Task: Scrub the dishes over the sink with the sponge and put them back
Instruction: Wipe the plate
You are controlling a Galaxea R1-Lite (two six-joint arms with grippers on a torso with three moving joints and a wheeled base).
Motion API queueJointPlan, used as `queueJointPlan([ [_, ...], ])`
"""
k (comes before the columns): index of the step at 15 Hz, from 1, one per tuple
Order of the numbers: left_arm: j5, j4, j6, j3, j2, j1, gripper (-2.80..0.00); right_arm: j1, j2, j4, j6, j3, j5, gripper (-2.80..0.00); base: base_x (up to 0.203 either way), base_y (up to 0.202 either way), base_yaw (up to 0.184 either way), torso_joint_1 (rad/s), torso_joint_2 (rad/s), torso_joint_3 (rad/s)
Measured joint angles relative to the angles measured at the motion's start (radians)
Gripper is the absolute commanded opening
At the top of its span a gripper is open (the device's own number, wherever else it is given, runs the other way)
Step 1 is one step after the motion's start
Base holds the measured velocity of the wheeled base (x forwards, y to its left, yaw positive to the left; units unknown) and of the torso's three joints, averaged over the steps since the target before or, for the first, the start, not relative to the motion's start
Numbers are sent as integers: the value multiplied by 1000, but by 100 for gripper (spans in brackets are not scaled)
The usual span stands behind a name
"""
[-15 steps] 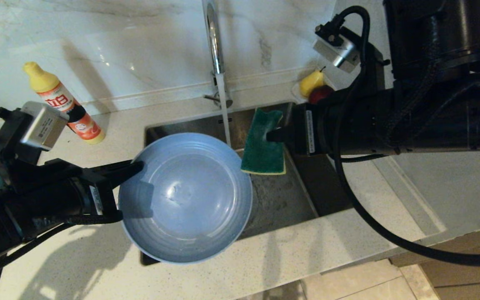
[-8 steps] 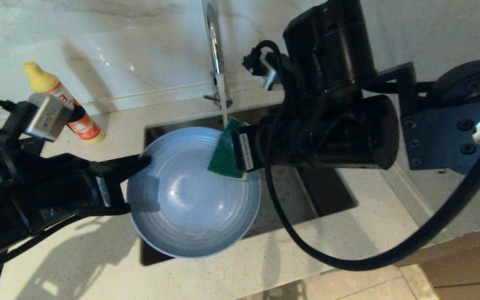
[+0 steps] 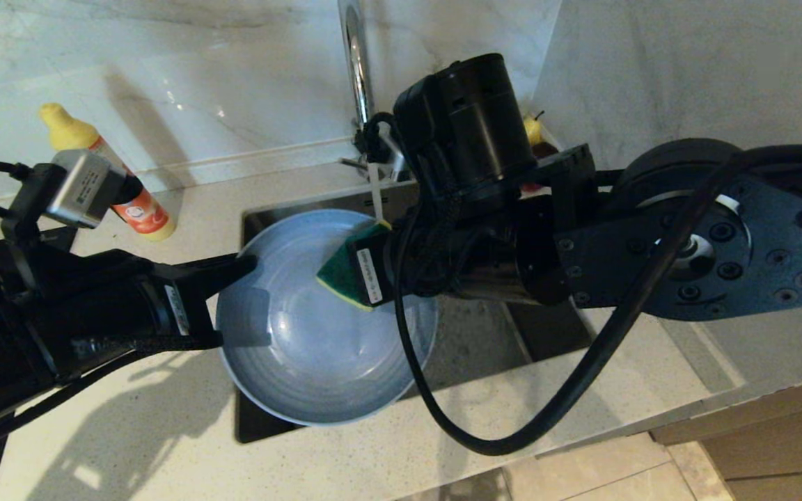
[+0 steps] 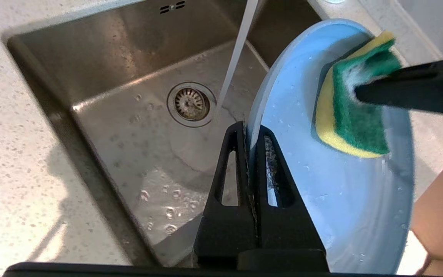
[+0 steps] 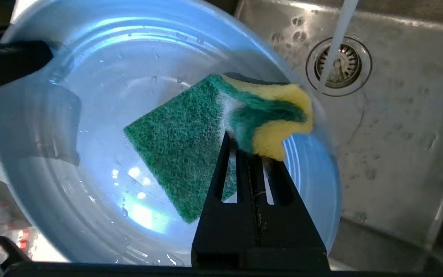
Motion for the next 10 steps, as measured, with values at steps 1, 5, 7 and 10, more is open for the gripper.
queueJointPlan([
  [1,1,0,-2,-1,0,0,-280,7,1,1,0,0,-3,-280,0,0,0,0,0,0],
  [5,4,-1,-6,-15,3,0,-280,47,-8,16,-5,5,-4,-280,0,0,0,0,0,0],
  [7,8,-1,-11,-33,5,1,-280,72,-11,16,-2,20,-5,-280,0,0,0,0,0,0],
  [10,37,0,-38,-58,11,2,-280,92,-17,15,1,66,-9,-280,0,0,0,0,0,0],
])
